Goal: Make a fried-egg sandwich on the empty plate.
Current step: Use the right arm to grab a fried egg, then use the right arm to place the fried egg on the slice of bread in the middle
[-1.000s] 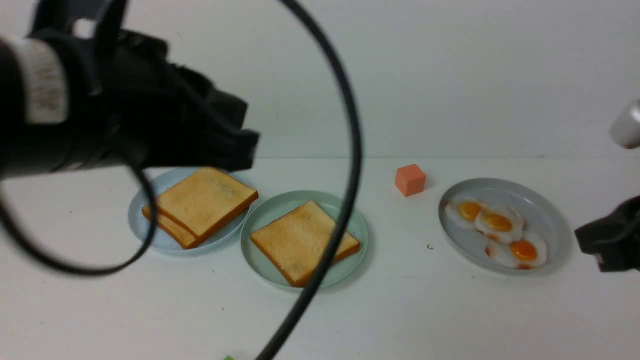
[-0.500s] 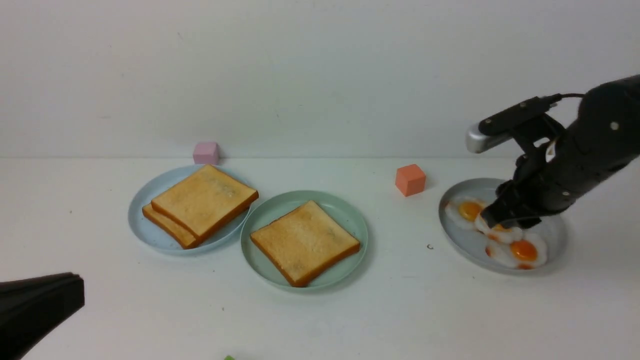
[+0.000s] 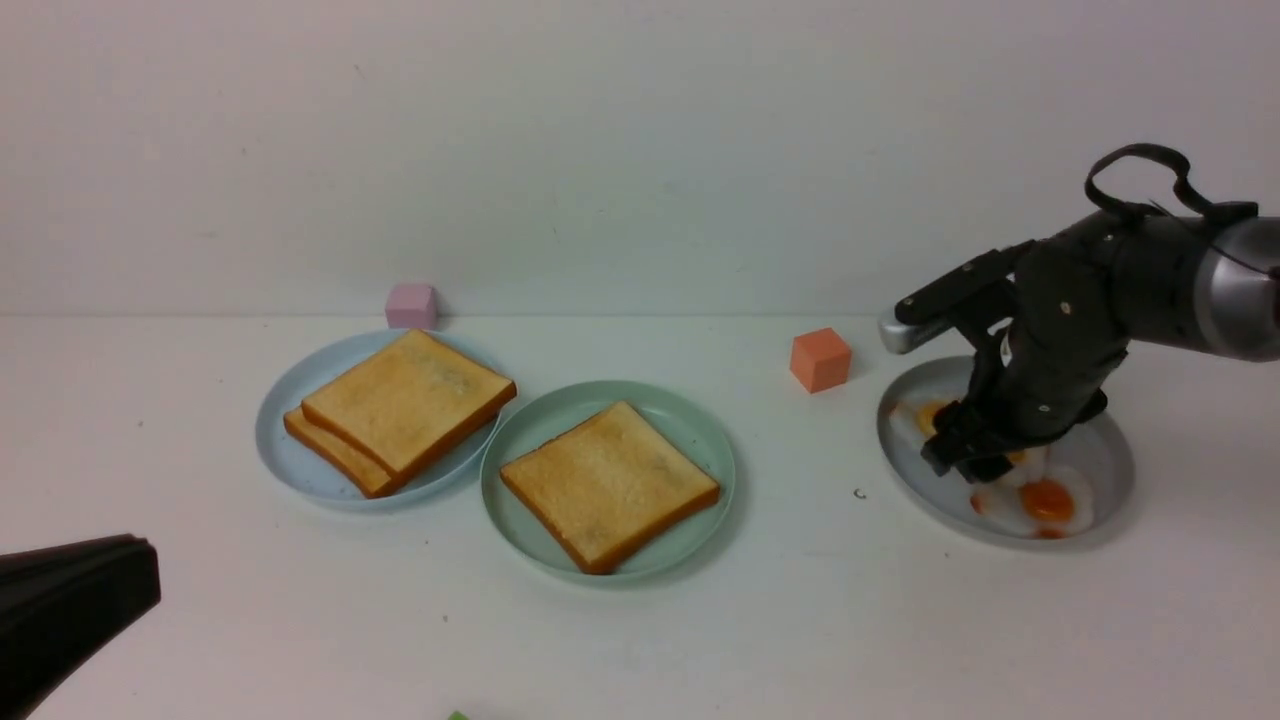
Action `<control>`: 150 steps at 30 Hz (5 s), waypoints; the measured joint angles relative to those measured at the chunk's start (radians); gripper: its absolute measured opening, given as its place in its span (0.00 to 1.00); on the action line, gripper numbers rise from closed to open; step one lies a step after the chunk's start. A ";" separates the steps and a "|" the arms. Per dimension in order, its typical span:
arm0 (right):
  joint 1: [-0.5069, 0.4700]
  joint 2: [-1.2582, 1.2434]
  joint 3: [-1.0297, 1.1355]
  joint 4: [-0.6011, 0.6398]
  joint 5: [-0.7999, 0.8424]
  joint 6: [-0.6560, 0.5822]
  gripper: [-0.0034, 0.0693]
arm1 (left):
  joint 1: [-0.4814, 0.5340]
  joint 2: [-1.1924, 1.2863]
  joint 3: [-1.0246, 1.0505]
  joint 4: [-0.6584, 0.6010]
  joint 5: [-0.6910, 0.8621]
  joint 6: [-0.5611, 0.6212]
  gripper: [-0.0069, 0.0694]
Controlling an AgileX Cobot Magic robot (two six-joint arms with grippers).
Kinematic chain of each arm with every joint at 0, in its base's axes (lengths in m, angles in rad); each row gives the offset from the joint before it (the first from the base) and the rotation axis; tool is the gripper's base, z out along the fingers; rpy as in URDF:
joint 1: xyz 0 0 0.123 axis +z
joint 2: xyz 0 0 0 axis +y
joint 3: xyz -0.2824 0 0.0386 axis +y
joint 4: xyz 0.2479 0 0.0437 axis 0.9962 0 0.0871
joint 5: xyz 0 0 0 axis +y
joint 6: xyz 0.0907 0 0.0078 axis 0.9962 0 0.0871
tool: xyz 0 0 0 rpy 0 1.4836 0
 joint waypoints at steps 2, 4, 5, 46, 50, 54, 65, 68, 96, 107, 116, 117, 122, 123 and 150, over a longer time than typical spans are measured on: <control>0.000 0.006 -0.003 -0.027 -0.010 0.027 0.76 | 0.000 0.000 0.000 0.000 0.000 0.000 0.07; 0.000 0.011 -0.003 -0.034 -0.016 0.039 0.76 | 0.000 0.000 0.000 0.000 0.000 0.000 0.07; 0.000 0.013 -0.003 -0.034 -0.016 0.040 0.76 | 0.000 0.000 0.000 0.000 0.000 0.000 0.07; 0.002 0.070 -0.016 -0.072 0.002 0.052 0.60 | 0.000 0.000 0.000 -0.009 0.000 0.000 0.07; 0.002 0.040 -0.015 -0.075 0.025 0.052 0.39 | 0.000 0.000 0.000 -0.010 0.000 0.000 0.07; 0.002 0.010 -0.015 -0.101 0.029 0.052 0.15 | 0.000 0.000 0.000 -0.010 0.000 0.000 0.07; 0.001 -0.013 -0.014 -0.112 0.051 0.052 0.15 | 0.000 0.000 0.000 -0.010 0.000 0.000 0.07; 0.001 -0.053 -0.010 -0.099 0.088 0.052 0.15 | 0.000 0.000 0.000 -0.010 0.000 0.000 0.07; 0.507 -0.057 -0.286 0.053 0.217 0.119 0.15 | 0.000 0.000 0.000 0.275 -0.023 -0.343 0.07; 0.507 0.132 -0.440 -0.005 0.217 0.120 0.15 | 0.000 0.000 0.000 0.304 -0.026 -0.377 0.07; 0.507 0.183 -0.475 -0.056 0.220 0.120 0.15 | 0.000 0.000 0.001 0.305 -0.026 -0.378 0.08; 0.507 0.188 -0.477 -0.056 0.220 0.120 0.15 | 0.000 0.000 0.001 0.305 -0.026 -0.378 0.08; 0.509 0.209 -0.481 -0.055 0.213 0.120 0.15 | 0.000 0.000 0.001 0.305 -0.026 -0.378 0.08; 0.510 0.209 -0.481 -0.052 0.212 0.120 0.15 | 0.000 0.000 0.001 0.305 -0.026 -0.378 0.08; 0.510 0.131 -0.481 0.195 0.230 0.173 0.81 | 0.000 0.000 0.001 0.266 0.002 -0.378 0.10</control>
